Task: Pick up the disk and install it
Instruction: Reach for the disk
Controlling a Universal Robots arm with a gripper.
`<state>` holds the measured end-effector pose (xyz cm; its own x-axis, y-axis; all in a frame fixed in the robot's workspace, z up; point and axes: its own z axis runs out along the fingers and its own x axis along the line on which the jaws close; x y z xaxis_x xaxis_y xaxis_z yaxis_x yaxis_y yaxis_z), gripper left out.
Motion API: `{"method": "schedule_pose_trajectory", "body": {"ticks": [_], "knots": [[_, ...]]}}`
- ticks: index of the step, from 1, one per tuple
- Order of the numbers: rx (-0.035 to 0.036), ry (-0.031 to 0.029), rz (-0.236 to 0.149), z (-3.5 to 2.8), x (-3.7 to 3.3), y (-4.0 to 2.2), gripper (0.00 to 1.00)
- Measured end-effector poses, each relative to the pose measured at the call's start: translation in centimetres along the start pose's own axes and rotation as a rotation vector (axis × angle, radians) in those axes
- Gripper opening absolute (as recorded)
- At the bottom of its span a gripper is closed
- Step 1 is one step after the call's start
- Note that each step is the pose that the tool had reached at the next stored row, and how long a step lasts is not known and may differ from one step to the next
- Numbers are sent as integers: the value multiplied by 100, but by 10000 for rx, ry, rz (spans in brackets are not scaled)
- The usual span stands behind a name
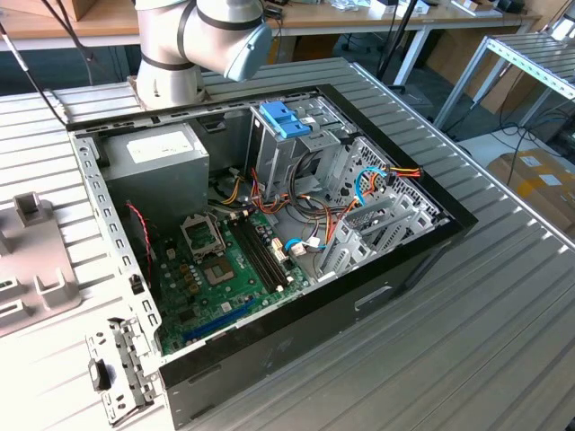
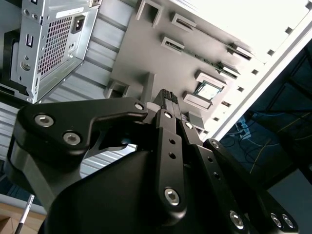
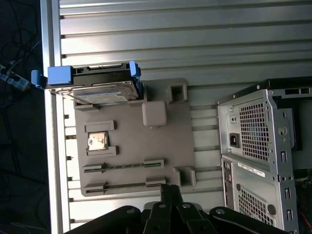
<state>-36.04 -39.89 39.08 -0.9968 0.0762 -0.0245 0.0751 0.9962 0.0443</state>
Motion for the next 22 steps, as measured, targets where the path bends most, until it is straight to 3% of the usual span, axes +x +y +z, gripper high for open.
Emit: {"method": "schedule_pose_trajectory", "body": {"ticks": [22], "knots": [[-1,-1,0,1,77,-6,11]]}}
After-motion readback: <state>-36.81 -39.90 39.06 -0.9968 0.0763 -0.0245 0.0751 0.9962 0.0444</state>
